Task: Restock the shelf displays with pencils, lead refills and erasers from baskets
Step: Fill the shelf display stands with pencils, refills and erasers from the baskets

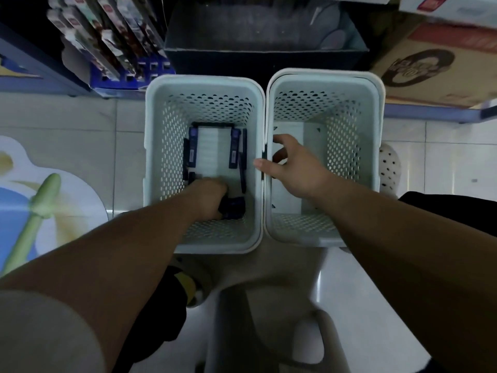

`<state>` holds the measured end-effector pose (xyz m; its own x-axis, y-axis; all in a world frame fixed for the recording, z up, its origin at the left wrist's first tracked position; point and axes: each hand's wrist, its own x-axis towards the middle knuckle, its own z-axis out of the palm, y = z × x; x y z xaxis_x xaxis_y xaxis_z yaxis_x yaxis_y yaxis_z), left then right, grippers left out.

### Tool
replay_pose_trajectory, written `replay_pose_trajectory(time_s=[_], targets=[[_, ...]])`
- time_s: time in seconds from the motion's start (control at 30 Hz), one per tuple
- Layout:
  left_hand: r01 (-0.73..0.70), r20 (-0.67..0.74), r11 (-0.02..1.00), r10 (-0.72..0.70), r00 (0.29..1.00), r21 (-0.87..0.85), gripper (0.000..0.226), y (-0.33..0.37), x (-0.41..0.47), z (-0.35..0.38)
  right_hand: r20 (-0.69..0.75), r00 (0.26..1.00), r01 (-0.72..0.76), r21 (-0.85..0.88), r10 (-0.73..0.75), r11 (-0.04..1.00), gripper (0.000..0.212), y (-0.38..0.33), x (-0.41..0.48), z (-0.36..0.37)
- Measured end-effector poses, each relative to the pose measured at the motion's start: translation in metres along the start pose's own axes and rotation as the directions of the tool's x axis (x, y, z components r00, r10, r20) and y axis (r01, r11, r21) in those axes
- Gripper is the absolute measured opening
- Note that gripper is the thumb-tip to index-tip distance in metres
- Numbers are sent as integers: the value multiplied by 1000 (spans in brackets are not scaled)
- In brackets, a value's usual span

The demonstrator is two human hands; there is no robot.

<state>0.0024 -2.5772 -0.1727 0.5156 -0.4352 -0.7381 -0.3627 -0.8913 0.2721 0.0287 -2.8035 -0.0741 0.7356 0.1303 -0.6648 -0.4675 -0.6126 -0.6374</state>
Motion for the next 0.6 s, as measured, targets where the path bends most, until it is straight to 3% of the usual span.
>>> replay_pose_trajectory(time_s=[0.17, 0.6], targets=[[-7, 80, 1000, 7, 997, -1, 25, 3, 9, -3, -14, 1000, 4, -4, -4, 1000, 76, -1, -2, 2], [30, 95, 994, -21, 995, -101, 18, 8, 7, 6, -26, 1000, 0, 0, 0, 1000, 75, -1, -3, 4]])
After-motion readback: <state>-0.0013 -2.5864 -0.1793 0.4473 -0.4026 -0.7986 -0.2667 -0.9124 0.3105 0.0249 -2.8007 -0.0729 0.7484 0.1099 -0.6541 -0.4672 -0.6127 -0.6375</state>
